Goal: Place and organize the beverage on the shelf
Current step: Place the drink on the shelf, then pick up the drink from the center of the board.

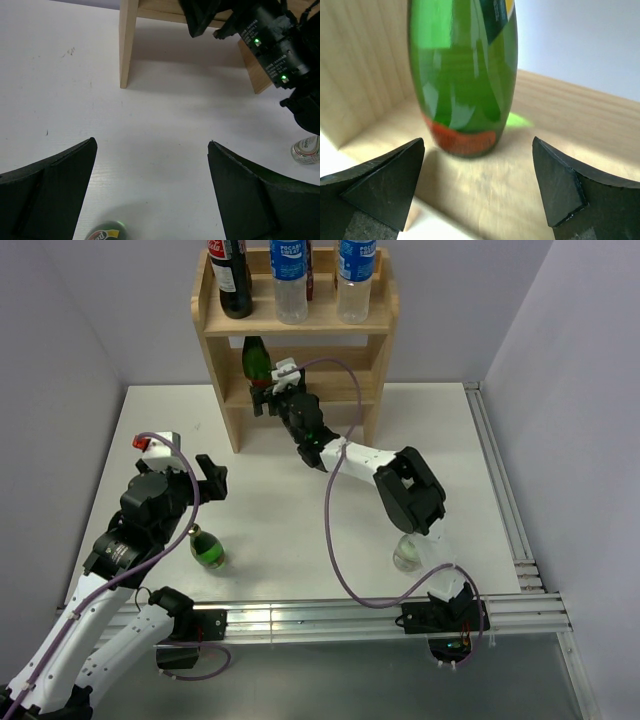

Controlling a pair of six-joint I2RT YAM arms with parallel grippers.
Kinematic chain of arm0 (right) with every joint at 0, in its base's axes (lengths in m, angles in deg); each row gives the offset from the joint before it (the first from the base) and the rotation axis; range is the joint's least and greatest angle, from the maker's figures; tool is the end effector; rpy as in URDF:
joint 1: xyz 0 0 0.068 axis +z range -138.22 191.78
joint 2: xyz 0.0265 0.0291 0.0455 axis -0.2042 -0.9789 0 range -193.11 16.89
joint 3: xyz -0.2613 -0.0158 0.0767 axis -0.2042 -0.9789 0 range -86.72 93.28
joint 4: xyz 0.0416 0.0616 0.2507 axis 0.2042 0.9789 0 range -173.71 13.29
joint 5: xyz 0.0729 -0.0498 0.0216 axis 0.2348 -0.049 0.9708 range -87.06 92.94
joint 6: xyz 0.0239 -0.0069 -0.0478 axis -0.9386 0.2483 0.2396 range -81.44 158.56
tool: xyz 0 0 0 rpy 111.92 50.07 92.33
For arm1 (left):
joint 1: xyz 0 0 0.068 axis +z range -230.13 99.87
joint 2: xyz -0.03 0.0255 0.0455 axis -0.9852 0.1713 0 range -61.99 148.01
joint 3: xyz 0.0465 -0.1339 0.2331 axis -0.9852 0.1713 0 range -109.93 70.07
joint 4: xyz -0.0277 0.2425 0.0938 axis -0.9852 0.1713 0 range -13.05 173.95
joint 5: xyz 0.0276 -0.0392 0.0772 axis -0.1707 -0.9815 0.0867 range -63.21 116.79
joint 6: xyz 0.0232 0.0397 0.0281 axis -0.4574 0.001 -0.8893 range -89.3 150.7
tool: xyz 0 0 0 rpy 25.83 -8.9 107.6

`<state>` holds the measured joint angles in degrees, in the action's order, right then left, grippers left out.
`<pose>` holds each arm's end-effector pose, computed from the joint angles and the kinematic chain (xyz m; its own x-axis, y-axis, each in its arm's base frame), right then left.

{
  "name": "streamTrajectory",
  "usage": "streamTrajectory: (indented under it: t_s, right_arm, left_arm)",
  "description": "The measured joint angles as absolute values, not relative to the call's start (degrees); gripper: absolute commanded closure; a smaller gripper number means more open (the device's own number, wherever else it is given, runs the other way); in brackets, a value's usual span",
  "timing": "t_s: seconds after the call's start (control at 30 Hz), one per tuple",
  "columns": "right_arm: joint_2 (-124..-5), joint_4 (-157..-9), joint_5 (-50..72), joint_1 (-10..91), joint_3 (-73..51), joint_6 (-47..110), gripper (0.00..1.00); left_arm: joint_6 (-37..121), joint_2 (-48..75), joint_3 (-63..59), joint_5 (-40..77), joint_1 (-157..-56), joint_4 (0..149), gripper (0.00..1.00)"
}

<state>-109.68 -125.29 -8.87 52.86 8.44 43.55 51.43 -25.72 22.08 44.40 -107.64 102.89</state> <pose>0.4004 0.3393 0.2683 0.1753 0.0398 -0.9837 -0.4777 0.8771 -0.0496 0.1287 -0.0548 0.3517 -0.2676 -0.2412 -0.9329 0.0913 0.9575 -0.2737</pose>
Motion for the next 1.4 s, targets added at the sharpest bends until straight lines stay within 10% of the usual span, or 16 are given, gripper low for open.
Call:
streamTrajectory:
  t_s: [0.8,1.4]
  right_arm:
    - [-73.15,-107.28,-14.46,58.90,-19.32,35.05,0.01]
    - [-58.44,-89.43,-10.77,58.90,-31.63,24.82,0.04]
  left_arm:
    - [76.52,-19.29,11.35,61.49,-106.13,123.08,0.00]
    - [82.05,-16.74,5.69,50.32,-106.09,142.71,0.02]
